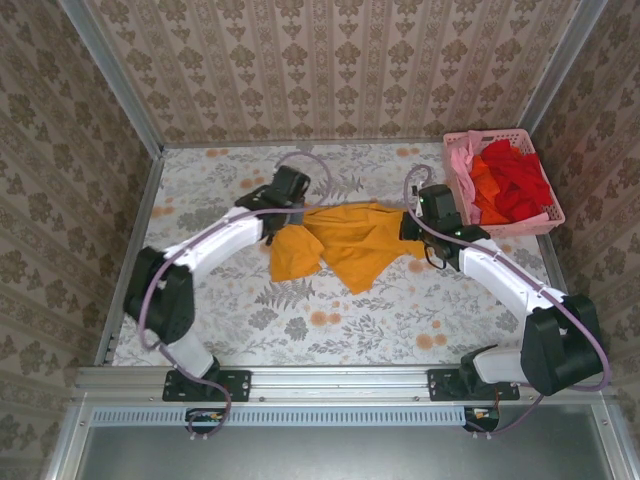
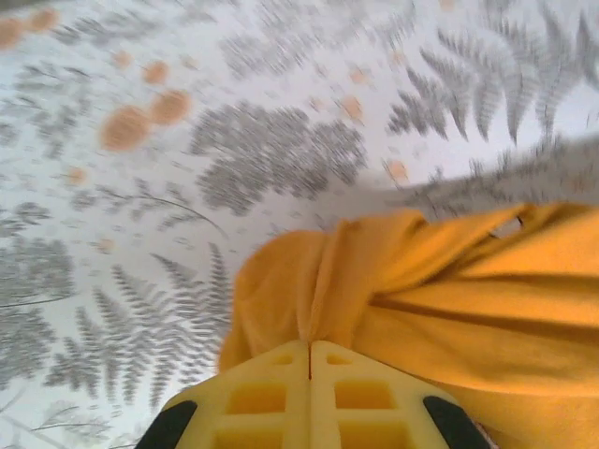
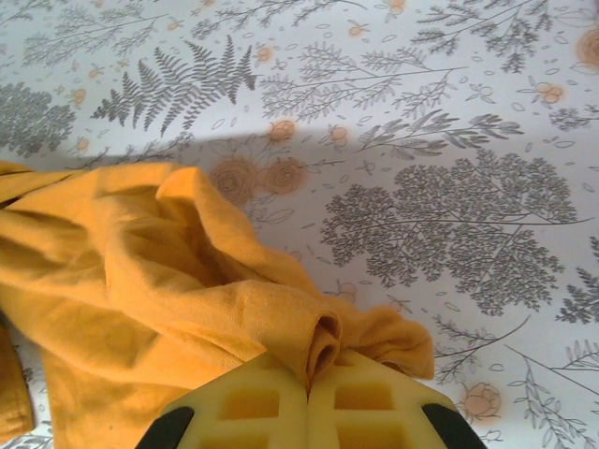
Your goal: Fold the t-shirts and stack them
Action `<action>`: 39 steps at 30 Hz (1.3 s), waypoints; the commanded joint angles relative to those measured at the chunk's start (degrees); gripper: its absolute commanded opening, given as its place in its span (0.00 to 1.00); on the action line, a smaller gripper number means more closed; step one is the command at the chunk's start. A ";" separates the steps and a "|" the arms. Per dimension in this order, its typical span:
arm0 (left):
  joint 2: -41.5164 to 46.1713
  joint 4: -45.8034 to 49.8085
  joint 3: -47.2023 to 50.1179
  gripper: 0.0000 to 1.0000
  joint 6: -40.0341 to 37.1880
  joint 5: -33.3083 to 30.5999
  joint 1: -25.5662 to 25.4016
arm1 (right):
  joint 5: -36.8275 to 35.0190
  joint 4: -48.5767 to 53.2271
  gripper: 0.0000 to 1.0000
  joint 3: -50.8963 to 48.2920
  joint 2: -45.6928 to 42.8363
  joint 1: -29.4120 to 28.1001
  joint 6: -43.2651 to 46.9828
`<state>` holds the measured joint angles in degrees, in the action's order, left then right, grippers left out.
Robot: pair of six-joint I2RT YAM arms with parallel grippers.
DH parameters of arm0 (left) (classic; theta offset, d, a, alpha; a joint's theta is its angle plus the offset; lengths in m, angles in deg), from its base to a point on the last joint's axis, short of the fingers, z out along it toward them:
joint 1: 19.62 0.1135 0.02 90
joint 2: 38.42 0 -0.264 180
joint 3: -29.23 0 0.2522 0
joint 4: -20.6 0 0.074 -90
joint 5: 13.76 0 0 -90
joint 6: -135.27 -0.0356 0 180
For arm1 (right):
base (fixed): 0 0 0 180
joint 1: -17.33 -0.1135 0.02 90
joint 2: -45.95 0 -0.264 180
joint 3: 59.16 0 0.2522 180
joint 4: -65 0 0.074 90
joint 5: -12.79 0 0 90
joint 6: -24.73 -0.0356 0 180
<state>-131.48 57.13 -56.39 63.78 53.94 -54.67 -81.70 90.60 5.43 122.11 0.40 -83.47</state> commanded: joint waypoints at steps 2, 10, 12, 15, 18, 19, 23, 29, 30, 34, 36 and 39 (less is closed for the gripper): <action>10.67 0.09 7.98 0.00 5.01 1.54 4.77 | -4.14 0.80 0.00 0.65 -0.44 1.70 -1.92; 27.73 2.05 21.19 0.00 9.11 6.72 16.59 | -4.16 -2.86 0.00 -2.33 -4.68 3.34 -3.97; 28.96 -0.44 22.74 0.00 10.08 9.15 18.33 | -1.01 -4.75 0.00 -1.36 -4.59 3.31 -2.72; 27.06 -4.25 20.98 0.00 9.64 11.28 19.95 | 1.23 -5.51 0.00 3.90 -2.17 3.30 0.14; 22.27 -7.08 14.32 0.00 7.95 14.12 21.90 | 1.67 -4.29 0.00 13.18 2.54 3.31 3.72; 20.25 -8.08 11.24 0.00 7.61 15.52 22.80 | 1.81 -3.99 0.00 17.05 5.21 3.43 4.93; 12.11 -7.46 -6.47 0.00 5.27 19.83 26.04 | 3.91 -0.36 0.00 35.08 13.63 4.15 7.71; 12.37 -4.82 -22.00 0.00 1.36 20.01 27.21 | 8.58 -2.02 0.00 43.73 11.11 3.96 7.23; 14.55 -5.53 -21.10 0.00 0.87 19.46 27.26 | 9.40 -2.54 0.00 42.42 9.09 3.86 7.36; 23.65 -6.06 -13.37 0.00 0.42 17.85 27.40 | 10.12 -3.29 0.00 34.27 0.06 3.87 7.21; 27.41 -5.07 -9.42 0.00 0.67 17.47 27.41 | 10.08 -3.81 0.00 28.53 -3.85 3.86 7.01; 30.13 -2.60 -3.52 0.00 1.61 18.02 27.51 | 8.93 -2.81 0.00 20.57 -7.73 3.88 6.31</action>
<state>-101.52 51.82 -64.15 66.01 72.52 -27.76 -72.46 87.32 31.15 115.68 4.16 -77.17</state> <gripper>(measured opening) 0.043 0.053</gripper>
